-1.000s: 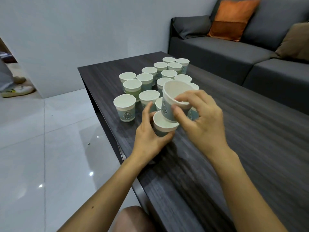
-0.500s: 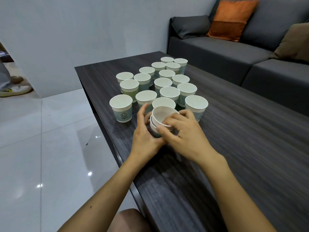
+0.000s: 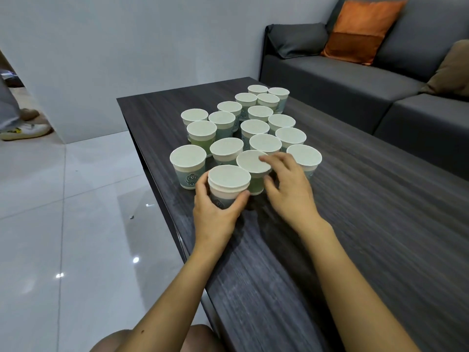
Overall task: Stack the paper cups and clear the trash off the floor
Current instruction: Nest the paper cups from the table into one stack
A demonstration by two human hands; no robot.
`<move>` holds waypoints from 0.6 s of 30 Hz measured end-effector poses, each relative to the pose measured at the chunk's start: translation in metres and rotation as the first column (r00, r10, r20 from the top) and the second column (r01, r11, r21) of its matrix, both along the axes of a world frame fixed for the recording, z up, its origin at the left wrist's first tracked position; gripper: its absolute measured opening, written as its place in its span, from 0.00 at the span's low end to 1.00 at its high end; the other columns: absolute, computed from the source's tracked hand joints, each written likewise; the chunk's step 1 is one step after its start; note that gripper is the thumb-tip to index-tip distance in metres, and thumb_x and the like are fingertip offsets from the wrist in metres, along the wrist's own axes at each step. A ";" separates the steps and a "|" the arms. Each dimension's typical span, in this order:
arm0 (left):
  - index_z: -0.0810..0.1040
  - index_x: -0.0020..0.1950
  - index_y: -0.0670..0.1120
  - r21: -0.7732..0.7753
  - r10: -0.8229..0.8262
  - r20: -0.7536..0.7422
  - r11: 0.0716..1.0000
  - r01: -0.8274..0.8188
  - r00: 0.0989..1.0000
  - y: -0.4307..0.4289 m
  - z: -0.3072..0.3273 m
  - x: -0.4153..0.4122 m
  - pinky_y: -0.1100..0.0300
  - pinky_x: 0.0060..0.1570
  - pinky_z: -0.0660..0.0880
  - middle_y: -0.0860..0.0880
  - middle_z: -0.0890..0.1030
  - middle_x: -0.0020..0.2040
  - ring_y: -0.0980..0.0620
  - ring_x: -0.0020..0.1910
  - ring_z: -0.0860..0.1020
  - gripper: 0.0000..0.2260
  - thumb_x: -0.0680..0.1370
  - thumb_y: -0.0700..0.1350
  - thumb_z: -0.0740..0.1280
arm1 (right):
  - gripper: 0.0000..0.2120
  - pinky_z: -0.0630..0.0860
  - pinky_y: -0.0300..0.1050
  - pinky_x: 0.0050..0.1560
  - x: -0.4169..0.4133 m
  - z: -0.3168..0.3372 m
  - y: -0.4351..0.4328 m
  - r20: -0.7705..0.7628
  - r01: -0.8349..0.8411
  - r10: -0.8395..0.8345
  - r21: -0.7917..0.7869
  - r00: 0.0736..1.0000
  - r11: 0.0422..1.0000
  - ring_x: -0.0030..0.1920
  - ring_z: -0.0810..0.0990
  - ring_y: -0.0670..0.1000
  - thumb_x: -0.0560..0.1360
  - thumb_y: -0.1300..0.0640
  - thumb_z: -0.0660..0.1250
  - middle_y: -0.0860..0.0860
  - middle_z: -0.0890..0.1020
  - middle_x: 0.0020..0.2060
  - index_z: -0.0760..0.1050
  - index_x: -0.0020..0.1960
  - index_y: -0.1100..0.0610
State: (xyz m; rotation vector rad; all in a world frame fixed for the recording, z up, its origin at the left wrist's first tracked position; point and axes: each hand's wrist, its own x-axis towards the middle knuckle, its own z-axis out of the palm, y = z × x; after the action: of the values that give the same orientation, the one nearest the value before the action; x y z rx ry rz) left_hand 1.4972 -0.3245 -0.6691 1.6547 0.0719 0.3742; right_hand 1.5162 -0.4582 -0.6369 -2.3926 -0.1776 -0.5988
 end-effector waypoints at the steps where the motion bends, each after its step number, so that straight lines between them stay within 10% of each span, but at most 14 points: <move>1: 0.68 0.61 0.56 0.014 -0.005 -0.013 1.000 0.005 1.000 0.000 -0.001 0.001 0.54 0.63 0.71 0.54 0.76 0.59 0.54 0.60 0.73 0.34 0.57 0.60 0.72 | 0.16 0.73 0.49 0.59 0.003 -0.004 0.000 -0.035 0.003 -0.005 -0.063 0.999 0.998 0.60 0.73 0.54 0.74 0.63 0.63 0.52 0.73 0.61 0.75 0.61 0.55; 7: 0.68 0.63 0.56 0.081 -0.025 -0.034 0.996 0.028 0.999 0.000 -0.002 0.002 0.53 0.63 0.71 0.55 0.76 0.59 0.54 0.61 0.73 0.35 0.58 0.59 0.72 | 0.09 0.76 0.54 0.49 0.009 -0.007 0.006 0.066 -0.035 0.037 -0.036 0.997 0.999 0.49 0.78 0.61 0.74 0.62 0.63 0.58 0.79 0.52 0.78 0.51 0.62; 14: 0.67 0.63 0.56 0.101 -0.041 -0.047 0.994 0.046 0.998 -0.001 0.003 0.000 0.53 0.62 0.72 0.55 0.77 0.59 0.54 0.60 0.74 0.32 0.61 0.56 0.73 | 0.11 0.63 0.35 0.39 -0.007 0.037 0.018 0.319 -0.033 -0.068 0.300 0.945 0.953 0.39 0.68 0.47 0.78 0.58 0.56 0.48 0.72 0.37 0.74 0.45 0.63; 18: 0.67 0.64 0.56 0.101 -0.053 -0.043 0.993 0.057 0.998 0.001 0.004 -0.001 0.55 0.61 0.72 0.54 0.77 0.60 0.54 0.59 0.75 0.32 0.62 0.55 0.73 | 0.13 0.68 0.43 0.45 -0.012 0.037 0.031 0.267 -0.104 0.070 0.116 0.961 0.988 0.43 0.75 0.53 0.77 0.55 0.56 0.53 0.79 0.41 0.77 0.49 0.60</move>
State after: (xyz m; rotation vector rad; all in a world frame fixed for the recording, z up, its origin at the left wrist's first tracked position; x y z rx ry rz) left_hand 1.4966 -0.3238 -0.6651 1.7616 0.0378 0.3066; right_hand 1.5042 -0.4276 -0.5999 -2.1631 -0.3461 -0.8588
